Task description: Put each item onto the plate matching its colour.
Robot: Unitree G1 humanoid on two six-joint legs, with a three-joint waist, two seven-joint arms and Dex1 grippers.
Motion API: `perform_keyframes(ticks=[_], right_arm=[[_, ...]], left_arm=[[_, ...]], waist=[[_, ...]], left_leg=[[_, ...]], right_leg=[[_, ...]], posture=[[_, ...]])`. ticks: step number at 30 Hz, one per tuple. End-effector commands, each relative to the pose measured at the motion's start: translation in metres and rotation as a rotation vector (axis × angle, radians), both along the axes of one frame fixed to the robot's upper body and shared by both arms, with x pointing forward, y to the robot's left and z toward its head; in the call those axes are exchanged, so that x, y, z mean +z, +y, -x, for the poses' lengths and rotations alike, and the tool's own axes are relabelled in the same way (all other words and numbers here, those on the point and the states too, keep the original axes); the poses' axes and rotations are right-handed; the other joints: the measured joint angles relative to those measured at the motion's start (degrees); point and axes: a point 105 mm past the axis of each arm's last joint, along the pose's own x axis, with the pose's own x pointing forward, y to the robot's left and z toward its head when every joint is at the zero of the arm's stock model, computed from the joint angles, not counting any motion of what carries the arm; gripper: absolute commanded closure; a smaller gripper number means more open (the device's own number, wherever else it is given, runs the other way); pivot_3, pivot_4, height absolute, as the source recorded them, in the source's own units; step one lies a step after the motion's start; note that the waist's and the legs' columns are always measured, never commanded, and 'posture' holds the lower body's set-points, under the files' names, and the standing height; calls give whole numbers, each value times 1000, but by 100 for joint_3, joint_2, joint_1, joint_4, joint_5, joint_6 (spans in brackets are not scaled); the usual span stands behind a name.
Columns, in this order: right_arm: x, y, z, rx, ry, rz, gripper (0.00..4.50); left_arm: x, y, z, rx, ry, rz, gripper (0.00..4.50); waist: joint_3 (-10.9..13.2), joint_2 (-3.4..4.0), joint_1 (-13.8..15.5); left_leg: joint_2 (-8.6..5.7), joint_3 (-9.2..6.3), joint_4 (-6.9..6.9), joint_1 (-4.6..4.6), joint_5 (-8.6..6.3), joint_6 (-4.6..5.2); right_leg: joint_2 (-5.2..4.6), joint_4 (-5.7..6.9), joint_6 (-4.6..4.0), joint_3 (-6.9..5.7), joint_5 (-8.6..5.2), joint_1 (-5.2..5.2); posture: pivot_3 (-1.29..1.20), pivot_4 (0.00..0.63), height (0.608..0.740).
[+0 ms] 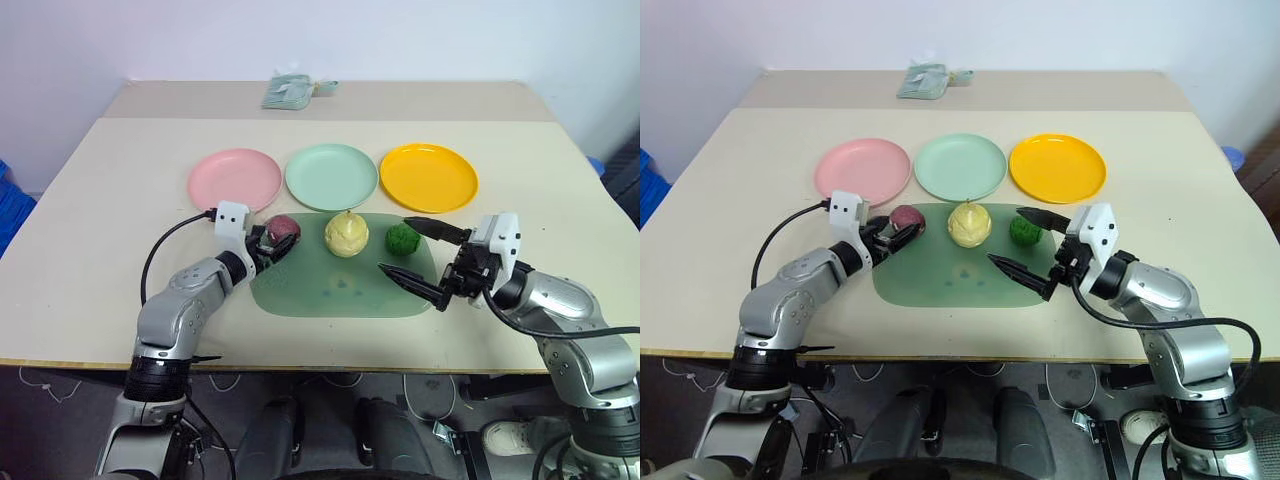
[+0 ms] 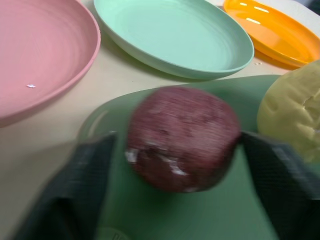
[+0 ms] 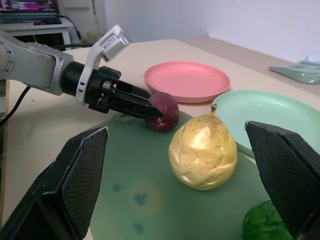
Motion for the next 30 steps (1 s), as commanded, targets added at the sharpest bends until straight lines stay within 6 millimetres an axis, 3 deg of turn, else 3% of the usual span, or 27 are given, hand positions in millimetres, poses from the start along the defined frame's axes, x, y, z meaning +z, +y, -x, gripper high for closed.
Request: perform_keyframes(ticks=[1, 5, 8, 12, 19, 24, 25, 30], right_arm=[[13, 2, 3, 3, -67, -1, 0], [12, 4, 1, 3, -67, -1, 0], [12, 6, -1, 5, -66, -1, 0], [13, 11, -3, 12, -67, -5, 0], [20, 17, -7, 16, -79, -10, 0], [24, 19, -8, 7, -87, -14, 0], [25, 19, -9, 5, -87, -15, 0], [29, 25, -11, -5, -80, -36, 0]], left_arm=[[15, 1, -4, 8, -62, 6, 2515], [21, 2, -4, 36, -95, 26, 2670], [48, 14, -12, 150, -194, 115, 2670], [75, 58, -34, 419, -285, 227, 2670], [70, 91, -62, 603, -249, 213, 2670], [64, 84, -72, 590, -231, 187, 339], [64, 83, -73, 593, -230, 186, 46], [65, 72, -68, 530, -243, 228, 46]], waist=[[0, 0, -1], [0, 0, 4], [1, -1, 4], [1, -2, 9], [1, -6, 1], [3, -14, 19], [3, -14, 16], [3, -15, -4]], left_leg=[[0, 0, 0, 0, 0, 0], [0, 0, 0, 0, 0, 0], [0, 0, 0, -1, 0, 0], [0, -1, 1, -1, 0, 0], [-6, 1, 2, -1, -1, 3], [-7, 1, 8, -3, -2, 3], [-8, 1, 8, -3, -2, 4], [-7, 0, 7, -3, -2, 4]], right_leg=[[0, 0, 0, 0, 0, 0], [0, 0, 0, 0, 0, 0], [-1, 0, 0, 0, 0, 0], [0, 0, 8, -1, 4, -1], [5, 2, 30, -3, 17, -1], [6, 4, 36, -9, 20, 1], [4, 3, 36, -8, 20, 1], [3, 5, 36, -4, 21, -1]], posture=[[0, 150, 740], [0, 150, 740], [0, 150, 740], [0, 150, 740], [0, 150, 740], [0, 150, 740], [0, 150, 740], [0, 150, 740]])
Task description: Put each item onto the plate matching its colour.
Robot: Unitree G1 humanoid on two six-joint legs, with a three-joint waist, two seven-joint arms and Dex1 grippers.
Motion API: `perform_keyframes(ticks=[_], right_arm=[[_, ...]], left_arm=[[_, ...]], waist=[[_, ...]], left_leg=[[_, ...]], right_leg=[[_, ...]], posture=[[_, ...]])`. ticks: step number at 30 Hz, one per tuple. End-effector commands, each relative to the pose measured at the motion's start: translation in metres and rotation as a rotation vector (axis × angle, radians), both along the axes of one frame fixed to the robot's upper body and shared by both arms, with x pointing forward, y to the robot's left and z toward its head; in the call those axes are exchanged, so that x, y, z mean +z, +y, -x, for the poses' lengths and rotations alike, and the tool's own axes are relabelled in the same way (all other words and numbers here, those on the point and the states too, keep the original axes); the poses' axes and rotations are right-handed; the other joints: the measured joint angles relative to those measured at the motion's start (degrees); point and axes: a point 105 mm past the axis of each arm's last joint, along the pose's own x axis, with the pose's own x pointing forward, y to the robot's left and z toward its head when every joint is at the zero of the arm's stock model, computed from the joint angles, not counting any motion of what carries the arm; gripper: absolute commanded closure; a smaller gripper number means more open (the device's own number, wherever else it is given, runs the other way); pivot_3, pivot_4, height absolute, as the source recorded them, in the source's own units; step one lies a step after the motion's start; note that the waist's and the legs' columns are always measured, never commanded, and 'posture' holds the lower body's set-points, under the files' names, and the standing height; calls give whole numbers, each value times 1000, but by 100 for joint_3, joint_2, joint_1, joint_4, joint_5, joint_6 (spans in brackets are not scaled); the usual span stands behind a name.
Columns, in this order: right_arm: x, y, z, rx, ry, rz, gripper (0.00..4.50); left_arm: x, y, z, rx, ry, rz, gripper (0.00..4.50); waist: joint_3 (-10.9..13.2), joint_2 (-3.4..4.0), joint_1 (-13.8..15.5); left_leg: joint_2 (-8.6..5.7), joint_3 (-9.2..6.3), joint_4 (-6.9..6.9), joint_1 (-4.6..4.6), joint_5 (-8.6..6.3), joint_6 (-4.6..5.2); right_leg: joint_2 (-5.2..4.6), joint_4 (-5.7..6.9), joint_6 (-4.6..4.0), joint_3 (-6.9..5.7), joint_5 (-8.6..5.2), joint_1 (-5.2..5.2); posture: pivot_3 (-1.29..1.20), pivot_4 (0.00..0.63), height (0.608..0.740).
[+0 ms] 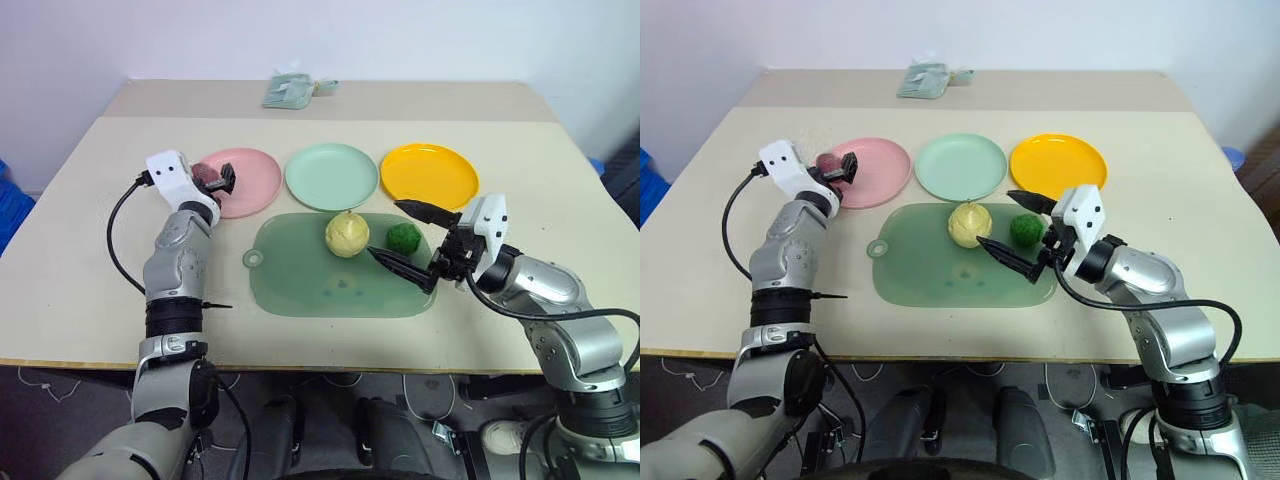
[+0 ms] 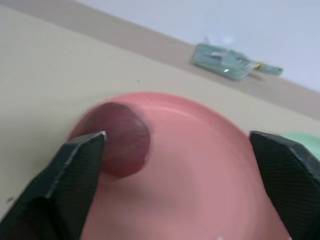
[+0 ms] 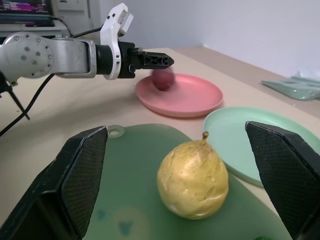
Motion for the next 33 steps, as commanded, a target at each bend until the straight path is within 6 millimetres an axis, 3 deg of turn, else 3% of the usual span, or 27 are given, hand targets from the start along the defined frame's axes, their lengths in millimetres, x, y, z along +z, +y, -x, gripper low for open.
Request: perform_keyframes(ticks=[1, 5, 8, 16, 28, 32, 33], right_arm=[[14, 10, 4, 15, -46, -30, 0], [10, 18, -5, -18, -46, -43, 0], [1, 24, -15, -34, -25, -33, 0], [-26, 49, -39, -15, 49, 28, 0], [-48, 61, -59, -16, 126, 119, 0], [-51, 59, -63, -21, 141, 126, 0], [-52, 58, -64, -22, 143, 125, 249]], left_arm=[[20, -11, 7, -76, -89, 4, 46], [26, -31, 26, -275, -151, 8, 46], [27, -43, 51, -462, -182, -50, 46], [23, -43, 122, -872, -209, -286, 46], [16, -40, 183, -1147, -199, -479, 46], [14, -38, 188, -1159, -191, -499, 46], [14, -38, 189, -1159, -192, -501, 3]], waist=[[0, 0, -12], [0, 0, -23], [-1, 1, -39], [-3, 2, -61], [-4, 7, -99], [-3, 7, -147], [-3, 7, -149]], left_leg=[[0, 0, 0, 0, 0, 0], [0, 0, -4, 0, 0, -1], [1, 0, -5, 0, 0, -2], [1, 2, -24, 0, 4, -8], [2, 4, -54, 0, 6, -13], [2, 4, -56, 0, 7, -13], [2, 4, -56, 0, 7, -13]], right_leg=[[0, 0, 0, 1, 0, -1], [-2, 4, -1, 3, 0, -5], [-3, 5, -2, 4, 0, -8], [-8, 5, -28, 10, -13, -23], [-12, -8, -41, 13, -20, -34], [-14, -7, -45, 12, -21, -34], [-14, -7, -45, 12, -22, -34]], posture=[[0, 150, 740], [0, 150, 740], [0, 150, 740], [0, 150, 740], [0, 150, 740], [0, 150, 740], [0, 150, 740]])
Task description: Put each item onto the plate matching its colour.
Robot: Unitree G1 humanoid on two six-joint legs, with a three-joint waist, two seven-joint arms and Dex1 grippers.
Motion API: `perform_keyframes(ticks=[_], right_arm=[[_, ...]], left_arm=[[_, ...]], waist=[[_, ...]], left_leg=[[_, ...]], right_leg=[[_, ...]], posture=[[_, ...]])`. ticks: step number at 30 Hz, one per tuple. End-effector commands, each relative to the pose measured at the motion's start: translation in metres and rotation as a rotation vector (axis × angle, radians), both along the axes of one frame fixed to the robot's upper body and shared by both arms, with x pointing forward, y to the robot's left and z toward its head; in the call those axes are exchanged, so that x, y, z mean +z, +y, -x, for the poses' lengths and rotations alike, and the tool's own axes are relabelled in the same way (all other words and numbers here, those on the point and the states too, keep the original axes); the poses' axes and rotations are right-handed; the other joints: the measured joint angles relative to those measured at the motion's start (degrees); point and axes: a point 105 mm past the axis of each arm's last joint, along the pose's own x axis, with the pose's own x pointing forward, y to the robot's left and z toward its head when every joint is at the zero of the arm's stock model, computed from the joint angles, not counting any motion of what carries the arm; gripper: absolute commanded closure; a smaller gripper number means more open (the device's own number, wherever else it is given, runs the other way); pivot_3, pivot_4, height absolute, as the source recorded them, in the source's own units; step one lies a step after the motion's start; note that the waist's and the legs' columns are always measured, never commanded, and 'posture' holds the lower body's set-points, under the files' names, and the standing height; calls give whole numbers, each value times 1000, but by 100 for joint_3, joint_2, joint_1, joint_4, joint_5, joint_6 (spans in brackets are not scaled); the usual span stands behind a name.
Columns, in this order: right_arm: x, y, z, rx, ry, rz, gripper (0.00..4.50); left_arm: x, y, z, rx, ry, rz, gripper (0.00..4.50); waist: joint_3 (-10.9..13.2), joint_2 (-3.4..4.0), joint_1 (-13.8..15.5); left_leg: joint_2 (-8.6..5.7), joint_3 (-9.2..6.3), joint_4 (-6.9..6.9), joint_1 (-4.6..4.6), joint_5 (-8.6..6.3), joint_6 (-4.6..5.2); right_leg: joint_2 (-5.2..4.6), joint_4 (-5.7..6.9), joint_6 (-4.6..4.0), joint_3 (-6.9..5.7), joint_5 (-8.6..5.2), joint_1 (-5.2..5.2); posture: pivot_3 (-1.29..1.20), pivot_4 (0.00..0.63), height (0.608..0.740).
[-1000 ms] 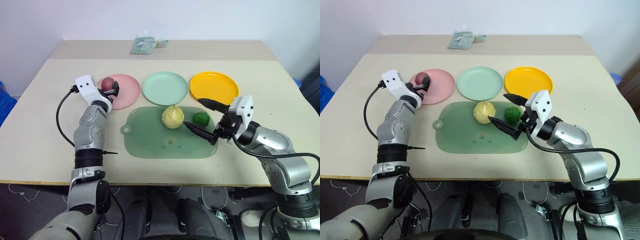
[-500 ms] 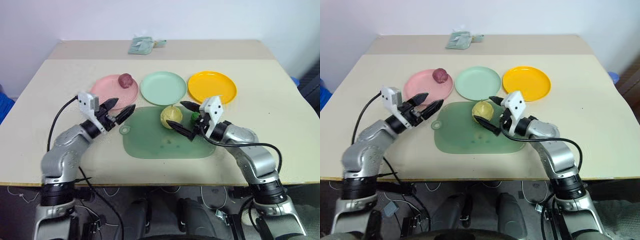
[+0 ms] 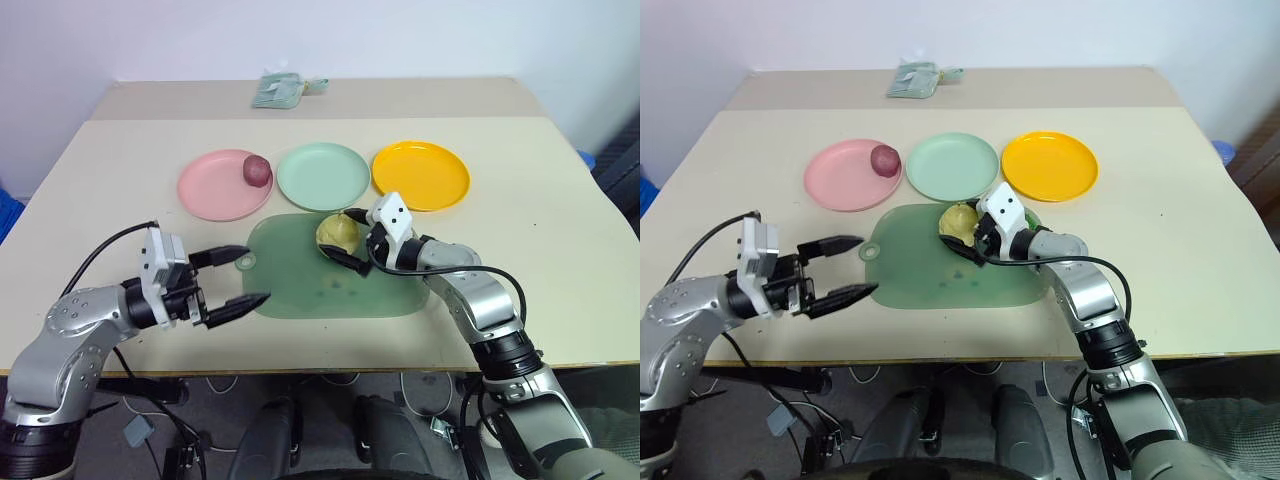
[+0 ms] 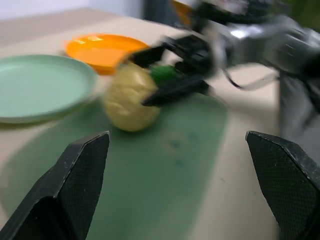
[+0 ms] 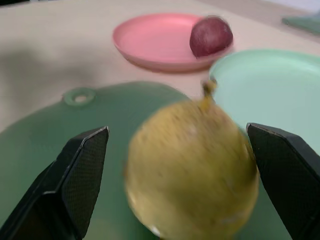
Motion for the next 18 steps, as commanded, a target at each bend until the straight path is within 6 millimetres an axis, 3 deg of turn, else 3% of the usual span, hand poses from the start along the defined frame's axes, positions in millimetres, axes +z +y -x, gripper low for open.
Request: perform_keyframes(ticks=[1, 4, 5, 8, 13, 18], right_arm=[[10, 3, -3, 11, -29, -11, 541], [10, 1, -7, -3, -35, -5, 1606], [11, 0, -8, -9, -41, -6, 1675], [19, -5, -13, -34, -71, -18, 1675], [67, -26, -41, -128, -208, -117, 1675], [100, -75, -91, -361, -311, -96, 1675]], left_arm=[[14, 1, 4, -10, -75, -9, 0], [14, 0, 4, -4, -83, -4, 0], [14, -1, 4, -1, -84, 0, 0], [14, -3, 3, 4, -86, 8, 0], [16, -7, 1, 23, -99, 41, 0], [17, -13, 1, 41, -115, 63, 0]], waist=[[0, 0, -7], [0, 0, -13], [0, 0, -13], [0, 0, -8], [4, 6, -13], [4, 7, -36]], left_leg=[[0, 0, 0, 0, 0, 0], [0, 0, -1, 0, 0, 0], [0, 0, -1, 0, 0, 0], [0, 0, -1, 0, 0, 0], [-1, 2, 1, 0, 0, 0], [-1, 2, -4, 0, 2, -3]], right_leg=[[0, 0, 0, 0, 0, 0], [1, 0, 0, 0, 0, -1], [1, 0, 0, 0, 0, -1], [1, 0, 1, 0, 1, -1], [2, 0, 1, -1, 1, -1], [7, 1, 3, -2, 2, -3]], posture=[[0, 150, 740], [0, 150, 740], [0, 150, 740], [0, 150, 740], [0, 150, 740], [0, 150, 740]])
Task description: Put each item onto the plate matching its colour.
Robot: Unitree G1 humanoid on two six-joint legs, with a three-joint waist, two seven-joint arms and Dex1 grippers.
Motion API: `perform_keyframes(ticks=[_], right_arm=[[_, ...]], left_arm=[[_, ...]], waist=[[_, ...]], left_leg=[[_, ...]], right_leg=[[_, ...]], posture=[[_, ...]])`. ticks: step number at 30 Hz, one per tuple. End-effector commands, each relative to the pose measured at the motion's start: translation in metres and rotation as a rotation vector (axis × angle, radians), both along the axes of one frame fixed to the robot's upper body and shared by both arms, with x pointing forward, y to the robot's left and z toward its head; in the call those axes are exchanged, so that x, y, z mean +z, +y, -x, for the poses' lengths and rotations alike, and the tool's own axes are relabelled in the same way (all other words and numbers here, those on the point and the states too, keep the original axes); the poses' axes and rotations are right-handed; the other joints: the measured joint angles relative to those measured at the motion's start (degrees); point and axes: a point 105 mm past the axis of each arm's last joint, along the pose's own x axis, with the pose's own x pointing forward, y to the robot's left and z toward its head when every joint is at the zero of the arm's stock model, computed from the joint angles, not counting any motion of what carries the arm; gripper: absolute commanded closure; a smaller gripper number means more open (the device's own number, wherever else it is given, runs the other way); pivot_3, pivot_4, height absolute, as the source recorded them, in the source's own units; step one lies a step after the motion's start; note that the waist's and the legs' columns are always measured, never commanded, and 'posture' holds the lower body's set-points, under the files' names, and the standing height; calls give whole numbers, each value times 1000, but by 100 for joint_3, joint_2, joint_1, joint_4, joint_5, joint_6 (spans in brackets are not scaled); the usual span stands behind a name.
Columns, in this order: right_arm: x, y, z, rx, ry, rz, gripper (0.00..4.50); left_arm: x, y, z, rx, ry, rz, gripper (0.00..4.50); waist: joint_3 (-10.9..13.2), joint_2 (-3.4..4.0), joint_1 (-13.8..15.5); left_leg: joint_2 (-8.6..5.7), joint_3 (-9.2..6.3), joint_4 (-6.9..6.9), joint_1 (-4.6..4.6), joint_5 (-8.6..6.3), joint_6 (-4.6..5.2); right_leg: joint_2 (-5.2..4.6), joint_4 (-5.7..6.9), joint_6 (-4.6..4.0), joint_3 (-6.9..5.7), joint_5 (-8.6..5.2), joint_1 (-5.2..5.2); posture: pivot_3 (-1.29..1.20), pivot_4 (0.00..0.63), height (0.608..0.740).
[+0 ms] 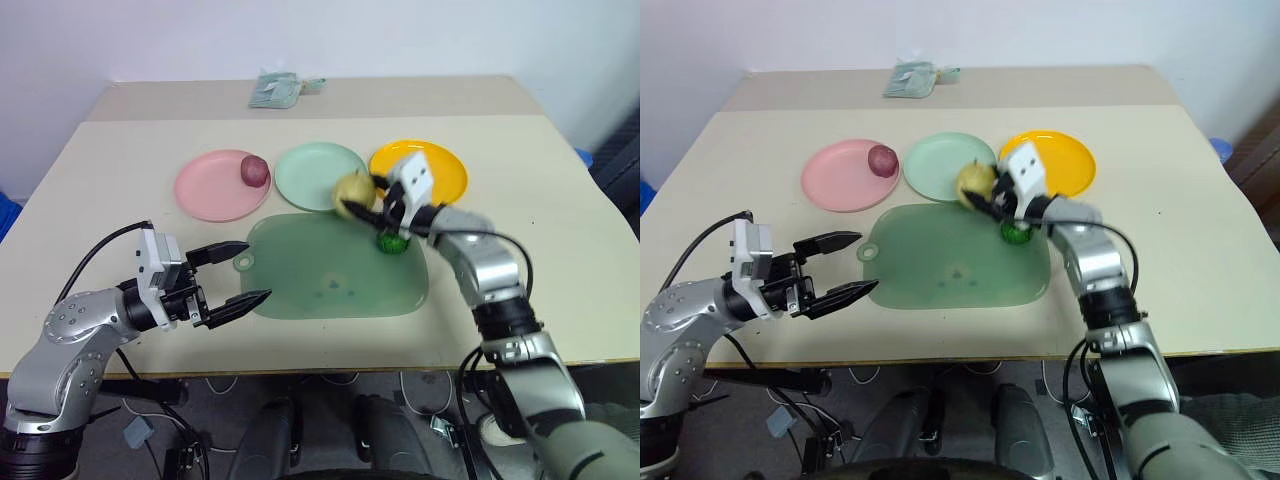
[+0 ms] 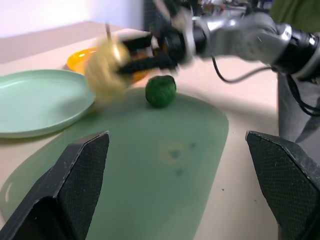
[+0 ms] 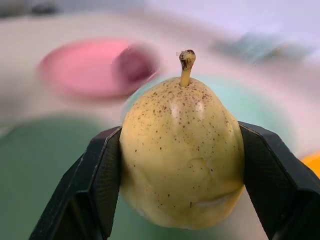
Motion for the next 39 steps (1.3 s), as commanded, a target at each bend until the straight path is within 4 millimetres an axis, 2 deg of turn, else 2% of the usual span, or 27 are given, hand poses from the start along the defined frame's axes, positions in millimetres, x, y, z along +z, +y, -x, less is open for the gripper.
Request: perform_keyframes(ticks=[1, 6, 8, 10, 14, 18, 21, 24, 27, 31, 32, 35, 39], right_arm=[[22, -41, -27, -170, -69, -18, 1675], [19, -72, -46, -305, -24, -16, 1675], [13, -78, -49, -336, 4, -13, 648], [7, -80, -50, -353, 22, -2, 60], [-2, -80, -49, -346, 45, -12, 60], [11, -77, -42, -243, 14, -66, 60], [13, -74, -27, -84, 16, -79, 60], [10, -73, -4, 33, 27, -77, 60], [-4, -70, 36, 134, 74, -57, 60], [-17, -64, 65, 175, 146, -63, 60], [-26, -63, 71, 178, 170, -52, 60], [-38, -59, 80, 172, 201, -37, 60], [-50, -55, 76, 156, 226, -46, 60]], left_arm=[[10, -8, 4, -5, -65, 11, 0], [11, -9, 6, 29, -79, 17, 0], [12, -8, 7, 43, -83, 17, 0], [12, -7, 8, 55, -85, 17, 0], [12, -8, 9, 70, -83, 18, 0], [12, -11, 9, 68, -78, 23, 0], [11, -12, 8, 61, -73, 23, 0], [11, -14, 5, 47, -69, 28, 0], [12, -18, 1, 18, -68, 32, 0], [14, -20, -4, -3, -70, 31, 0], [15, -20, -5, -13, -71, 30, 0], [16, -21, -8, -34, -69, 28, 0], [13, -19, -3, -74, -47, 18, 0]], waist=[[0, 0, 3], [0, 0, -11], [1, 1, -20], [3, 4, -35], [4, 7, -35], [5, 8, -22], [5, 9, -5], [5, 8, 45], [3, 9, 94], [9, 28, 44], [8, 29, 27], [7, 28, 17], [7, 27, 31]], left_leg=[[0, 2, -2, 0, 0, -1], [0, 4, -8, 0, 1, -1], [0, 5, -10, 0, 1, -1], [0, 6, -10, 0, 1, -1], [0, 5, -8, 1, 3, -3], [0, 5, -7, 1, 3, -3], [0, 5, -7, 1, 3, -3], [1, -1, -5, 1, 3, -2], [0, -9, -3, 0, 1, 1], [1, -2, 1, 0, 0, 2], [1, -2, 2, 0, 1, 1], [4, -2, 3, 5, 1, 1], [4, 1, 4, 4, 1, 2]], right_leg=[[0, 0, 0, 0, 0, 0], [0, -6, -1, 1, 0, 2], [0, -7, -1, 1, 0, 1], [0, -7, -1, 2, 0, 1], [1, -2, -1, 3, 0, 1], [1, -1, 0, 3, 0, 1], [2, 0, 1, 3, 1, 2], [1, -1, 6, -2, 4, 7], [-2, -5, 3, -5, 2, 12], [-2, 1, 2, 1, 1, 5], [-2, 4, -1, 2, 1, 5], [2, 9, -2, 2, 1, 6], [1, 3, -1, 3, 1, 6]], posture=[[0, 150, 740], [0, 150, 740], [0, 150, 740], [0, 150, 740], [0, 150, 740], [0, 150, 740], [0, 150, 740], [0, 150, 740], [0, 150, 740], [0, 150, 740], [0, 150, 740], [0, 150, 740], [0, 150, 740]])
